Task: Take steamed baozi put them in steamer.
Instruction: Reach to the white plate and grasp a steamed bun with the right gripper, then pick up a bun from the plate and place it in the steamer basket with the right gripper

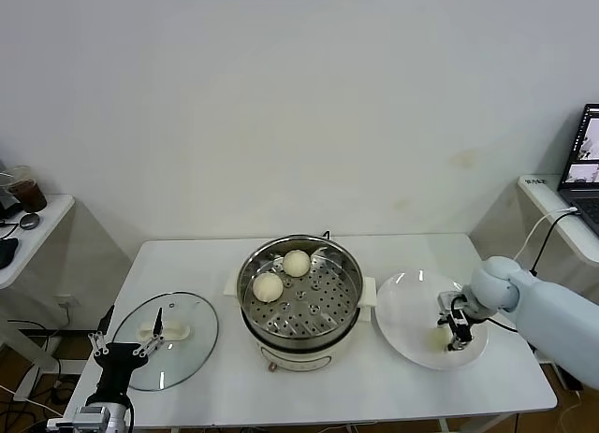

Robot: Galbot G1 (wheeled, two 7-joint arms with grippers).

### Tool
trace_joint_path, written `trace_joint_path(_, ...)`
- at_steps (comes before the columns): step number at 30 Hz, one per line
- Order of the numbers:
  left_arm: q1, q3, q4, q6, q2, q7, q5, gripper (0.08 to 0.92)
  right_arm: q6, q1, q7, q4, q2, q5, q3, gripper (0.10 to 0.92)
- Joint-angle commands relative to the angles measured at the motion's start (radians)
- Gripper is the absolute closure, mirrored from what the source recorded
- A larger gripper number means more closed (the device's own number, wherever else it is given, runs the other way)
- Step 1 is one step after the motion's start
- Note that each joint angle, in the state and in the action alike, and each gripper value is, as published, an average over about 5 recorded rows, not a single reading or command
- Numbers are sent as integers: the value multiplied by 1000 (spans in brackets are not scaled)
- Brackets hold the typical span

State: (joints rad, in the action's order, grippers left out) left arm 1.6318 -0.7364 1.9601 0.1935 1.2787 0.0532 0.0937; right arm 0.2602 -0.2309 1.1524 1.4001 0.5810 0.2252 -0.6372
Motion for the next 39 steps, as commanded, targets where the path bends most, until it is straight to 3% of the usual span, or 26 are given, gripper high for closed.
trace_joint_path(1, -1, 0, 1, -1, -1, 0, -1, 177, 3, 89, 24, 24, -24, -44, -34, 515)
trace_joint_path(10, -14, 8, -4, -6, -17, -2, 3, 177, -40, 574, 100, 42, -26, -268, -219, 524)
trace_joint_path(21, -20, 18, -6, -5, -28, -2, 7, 177, -161, 929, 36, 103, 244, -521, -471, 520)
trace_joint_path(27, -13, 3, -4, -4, -25, -1, 12, 177, -233, 900, -18, 165, 424, -535, -562, 514)
trace_joint_path(39, 4, -32, -3, 1, -7, 2, 25, 177, -580, 827, -57, 59, 649, -331, -689, 508)
